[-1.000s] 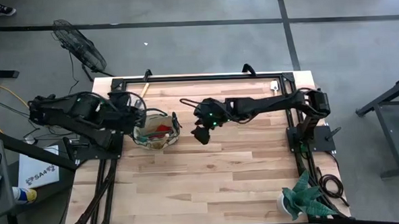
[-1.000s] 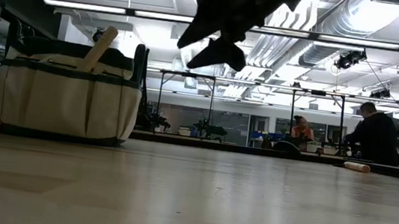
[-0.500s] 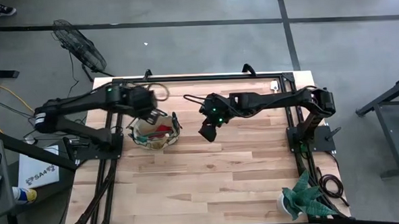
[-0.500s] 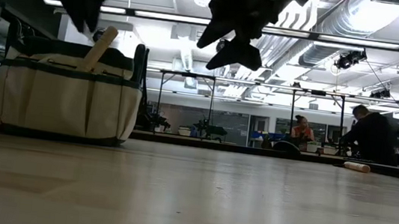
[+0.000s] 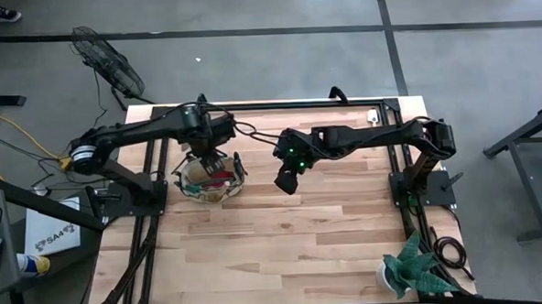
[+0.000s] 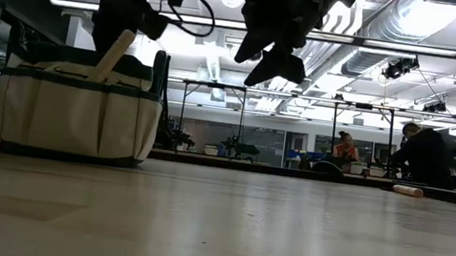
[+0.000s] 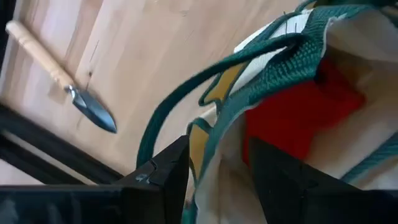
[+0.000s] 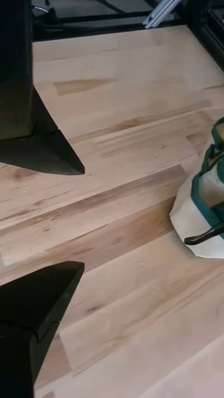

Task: Pick & Place Garden tools in Gardening bag
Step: Adjust the white gardening bag

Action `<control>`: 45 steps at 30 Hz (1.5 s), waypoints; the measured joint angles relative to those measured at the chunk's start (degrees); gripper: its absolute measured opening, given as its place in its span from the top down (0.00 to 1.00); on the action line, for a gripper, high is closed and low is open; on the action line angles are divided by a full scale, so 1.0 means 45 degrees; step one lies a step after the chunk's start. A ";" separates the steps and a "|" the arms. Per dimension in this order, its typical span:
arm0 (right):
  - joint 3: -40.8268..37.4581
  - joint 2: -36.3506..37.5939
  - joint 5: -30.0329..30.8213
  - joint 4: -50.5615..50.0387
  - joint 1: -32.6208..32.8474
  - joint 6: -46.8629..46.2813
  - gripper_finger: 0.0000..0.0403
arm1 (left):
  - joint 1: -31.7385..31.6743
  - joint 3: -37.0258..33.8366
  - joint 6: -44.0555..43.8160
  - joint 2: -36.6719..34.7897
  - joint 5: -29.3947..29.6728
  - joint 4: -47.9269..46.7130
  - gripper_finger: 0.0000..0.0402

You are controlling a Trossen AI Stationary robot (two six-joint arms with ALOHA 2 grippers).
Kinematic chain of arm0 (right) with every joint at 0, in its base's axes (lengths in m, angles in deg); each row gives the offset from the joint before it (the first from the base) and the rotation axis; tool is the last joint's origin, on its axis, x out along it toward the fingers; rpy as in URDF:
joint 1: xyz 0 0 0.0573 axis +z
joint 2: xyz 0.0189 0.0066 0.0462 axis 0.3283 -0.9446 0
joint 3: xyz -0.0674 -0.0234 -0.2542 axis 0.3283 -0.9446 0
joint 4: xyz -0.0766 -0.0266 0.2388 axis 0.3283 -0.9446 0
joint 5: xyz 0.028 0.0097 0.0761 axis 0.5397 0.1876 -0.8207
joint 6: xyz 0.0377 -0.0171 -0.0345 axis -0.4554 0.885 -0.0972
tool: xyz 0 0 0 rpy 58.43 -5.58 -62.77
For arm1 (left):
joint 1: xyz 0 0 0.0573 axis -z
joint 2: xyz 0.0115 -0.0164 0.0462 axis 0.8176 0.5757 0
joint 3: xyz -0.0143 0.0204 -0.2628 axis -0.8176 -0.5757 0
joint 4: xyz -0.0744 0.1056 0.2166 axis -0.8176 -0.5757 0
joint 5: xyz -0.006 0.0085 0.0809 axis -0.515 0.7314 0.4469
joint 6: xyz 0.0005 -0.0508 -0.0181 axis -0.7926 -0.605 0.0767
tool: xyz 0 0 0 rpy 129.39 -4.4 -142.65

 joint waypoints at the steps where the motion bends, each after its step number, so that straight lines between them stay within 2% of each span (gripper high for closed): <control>1: 0.0000 0.0000 0.0001 -0.0038 0.0000 0.0000 0.43 | 0.0000 0.0000 0.0375 0.0116 -0.0005 0.0004 0.61; 5: 0.0000 0.0000 0.0011 -0.0096 0.0000 0.0000 0.43 | 0.0019 0.0000 0.1644 0.0441 -0.0112 -0.0079 0.61; 12: 0.0000 0.0000 0.0040 -0.0086 0.0000 -0.0254 0.43 | 0.0019 0.0000 0.2680 0.0989 -0.0296 -0.0237 0.64; 15: 0.0000 0.0000 0.0040 -0.0091 0.0000 -0.0272 0.43 | 0.0019 0.0000 0.2677 0.1124 -0.0337 -0.0114 0.71; 21: 0.0000 0.0000 0.0045 -0.0394 0.0000 -0.0364 0.43 | 0.0019 0.0005 0.2715 0.1123 -0.0384 0.0345 0.93; 23: 0.0000 0.0000 0.0045 -0.0686 0.0000 -0.0379 0.43 | 0.0019 0.0005 0.2704 0.1123 -0.0385 0.0321 0.98; 29: 0.0000 0.0209 0.0312 -0.2410 0.0020 -0.0385 0.43 | 0.0019 0.0005 0.2622 0.1123 -0.1066 0.0669 0.99; 39: -0.0010 0.1671 0.3215 -0.5694 0.0584 -0.0770 0.43 | 0.0015 0.0005 0.1227 0.1123 -0.2869 0.3108 1.00; 45: -0.0010 0.2360 0.4093 -0.6682 0.0844 -0.1304 0.43 | 0.0019 0.0010 0.0592 0.1718 -0.3696 0.4834 1.00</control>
